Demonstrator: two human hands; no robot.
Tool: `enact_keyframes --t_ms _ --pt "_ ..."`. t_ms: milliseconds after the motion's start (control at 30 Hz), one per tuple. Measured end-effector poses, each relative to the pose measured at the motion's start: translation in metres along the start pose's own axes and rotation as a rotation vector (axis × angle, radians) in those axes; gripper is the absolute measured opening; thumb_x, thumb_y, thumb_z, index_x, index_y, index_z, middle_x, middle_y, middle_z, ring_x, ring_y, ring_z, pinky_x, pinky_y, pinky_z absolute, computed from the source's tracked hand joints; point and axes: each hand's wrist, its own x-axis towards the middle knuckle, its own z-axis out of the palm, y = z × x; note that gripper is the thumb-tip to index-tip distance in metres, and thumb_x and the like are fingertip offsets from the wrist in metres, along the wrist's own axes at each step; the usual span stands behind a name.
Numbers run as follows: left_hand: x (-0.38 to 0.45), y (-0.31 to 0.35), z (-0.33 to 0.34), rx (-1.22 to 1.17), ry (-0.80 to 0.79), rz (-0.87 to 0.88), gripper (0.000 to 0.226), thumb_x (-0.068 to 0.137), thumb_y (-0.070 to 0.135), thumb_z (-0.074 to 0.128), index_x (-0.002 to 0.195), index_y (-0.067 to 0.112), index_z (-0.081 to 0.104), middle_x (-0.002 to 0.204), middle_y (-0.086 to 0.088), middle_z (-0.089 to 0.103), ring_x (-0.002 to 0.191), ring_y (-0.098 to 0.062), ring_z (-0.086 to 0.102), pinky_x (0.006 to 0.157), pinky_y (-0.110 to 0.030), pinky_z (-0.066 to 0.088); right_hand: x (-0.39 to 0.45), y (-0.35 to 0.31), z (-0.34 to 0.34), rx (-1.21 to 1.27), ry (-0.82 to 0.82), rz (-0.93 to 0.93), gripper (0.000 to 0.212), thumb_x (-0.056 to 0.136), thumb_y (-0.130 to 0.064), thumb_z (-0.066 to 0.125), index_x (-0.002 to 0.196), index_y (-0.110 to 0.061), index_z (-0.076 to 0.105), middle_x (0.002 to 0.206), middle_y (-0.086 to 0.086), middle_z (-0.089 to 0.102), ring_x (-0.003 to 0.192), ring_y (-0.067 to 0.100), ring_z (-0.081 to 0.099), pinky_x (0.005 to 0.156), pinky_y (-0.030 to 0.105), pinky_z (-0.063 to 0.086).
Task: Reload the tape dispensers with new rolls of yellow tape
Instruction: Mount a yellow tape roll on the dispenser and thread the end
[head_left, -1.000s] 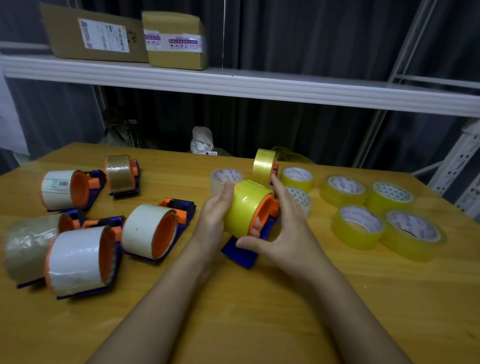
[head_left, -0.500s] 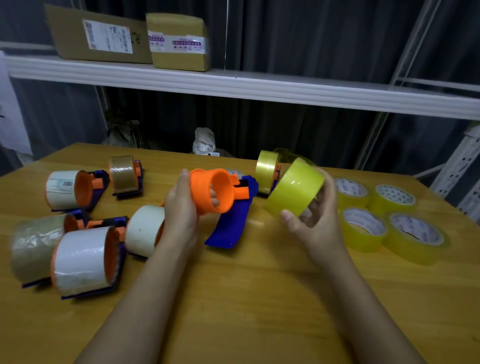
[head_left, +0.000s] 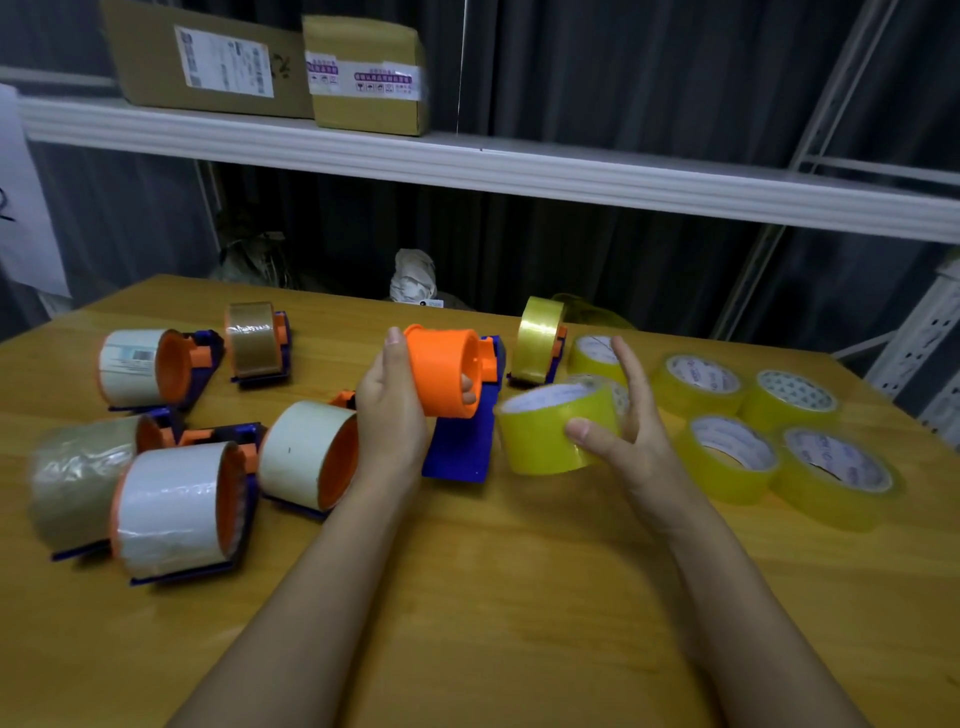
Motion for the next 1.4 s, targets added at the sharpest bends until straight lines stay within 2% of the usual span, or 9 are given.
enact_keyframes --t_ms 100,200,300,367,567,833,1067,1233,1400 --pt "-0.006 0.006 0.003 -0.025 -0.048 0.029 0.039 0.102 0.037 0.030 0.078 0.018 0.054 0.053 0.003 0.064 0.053 -0.002 0.062 0.057 -0.014 0.049 0.002 0.005 0.003 -0.062 -0.038 0.127 0.104 0.050 -0.061 0.067 0.144 -0.042 0.030 0.135 -0.019 0.036 0.111 -0.015 0.049 0.080 0.011 0.050" --pt "-0.013 0.007 0.006 0.024 -0.142 0.079 0.033 0.103 0.031 0.030 0.082 0.023 0.055 0.059 0.002 0.059 0.051 0.007 0.057 0.049 -0.005 0.041 0.001 0.010 0.007 -0.082 -0.090 0.217 0.093 0.048 -0.067 0.065 0.135 -0.048 0.038 0.138 -0.012 0.039 0.123 0.011 0.049 0.098 0.033 0.049" --pt "-0.015 0.000 0.007 0.084 -0.282 0.113 0.035 0.101 0.029 0.033 0.082 0.014 0.058 0.058 0.005 0.053 0.051 0.004 0.053 0.051 -0.008 0.041 0.001 0.013 0.008 -0.037 -0.111 0.215 0.094 0.047 -0.062 0.068 0.135 -0.044 0.037 0.130 -0.012 0.045 0.111 0.003 0.057 0.084 0.024 0.052" --pt "-0.014 -0.003 0.005 0.103 -0.345 0.107 0.036 0.100 0.030 0.033 0.082 0.009 0.056 0.054 0.008 0.055 0.051 0.003 0.052 0.053 -0.009 0.042 0.003 0.016 0.008 0.007 -0.100 0.218 0.095 0.047 -0.059 0.071 0.134 -0.045 0.036 0.132 -0.004 0.046 0.110 0.013 0.060 0.080 0.027 0.053" --pt "-0.010 -0.006 0.003 0.114 -0.389 0.133 0.034 0.101 0.029 0.031 0.083 0.020 0.058 0.059 0.004 0.054 0.054 0.003 0.053 0.055 -0.010 0.043 0.004 0.017 0.011 0.207 -0.031 0.247 0.084 0.049 -0.055 0.071 0.128 -0.040 0.046 0.126 0.001 0.052 0.102 0.021 0.065 0.074 0.033 0.057" --pt "-0.014 -0.008 0.005 0.165 -0.467 0.215 0.038 0.092 0.041 0.030 0.077 0.018 0.056 0.057 0.006 0.051 0.054 0.001 0.051 0.056 -0.010 0.040 0.006 0.024 0.010 0.328 -0.043 0.382 0.078 0.058 -0.063 0.066 0.127 -0.030 0.054 0.127 0.010 0.059 0.112 0.029 0.062 0.085 0.047 0.056" --pt "-0.014 -0.014 0.005 0.120 -0.581 0.119 0.026 0.093 0.044 0.046 0.097 0.021 0.058 0.078 0.001 0.057 0.068 0.000 0.058 0.065 -0.013 0.046 0.009 0.026 0.018 0.321 0.128 0.356 0.085 0.065 -0.082 0.060 0.130 -0.029 0.053 0.127 0.012 0.060 0.111 0.032 0.063 0.090 0.057 0.052" --pt "-0.017 -0.019 0.008 0.157 -0.591 0.126 0.029 0.095 0.047 0.042 0.099 0.022 0.055 0.082 -0.005 0.055 0.073 -0.006 0.057 0.068 -0.017 0.046 0.011 0.022 0.016 0.402 0.123 0.370 0.078 0.076 -0.079 0.044 0.130 -0.024 0.053 0.118 0.012 0.067 0.104 0.029 0.068 0.089 0.051 0.054" --pt "-0.015 -0.019 0.009 0.153 -0.541 0.133 0.028 0.088 0.045 0.035 0.097 0.025 0.053 0.084 -0.004 0.057 0.072 -0.002 0.057 0.066 -0.015 0.046 0.006 0.020 0.011 0.399 -0.018 0.379 0.092 0.061 -0.046 0.081 0.140 -0.038 0.033 0.129 0.004 0.054 0.110 0.028 0.063 0.078 0.039 0.057"
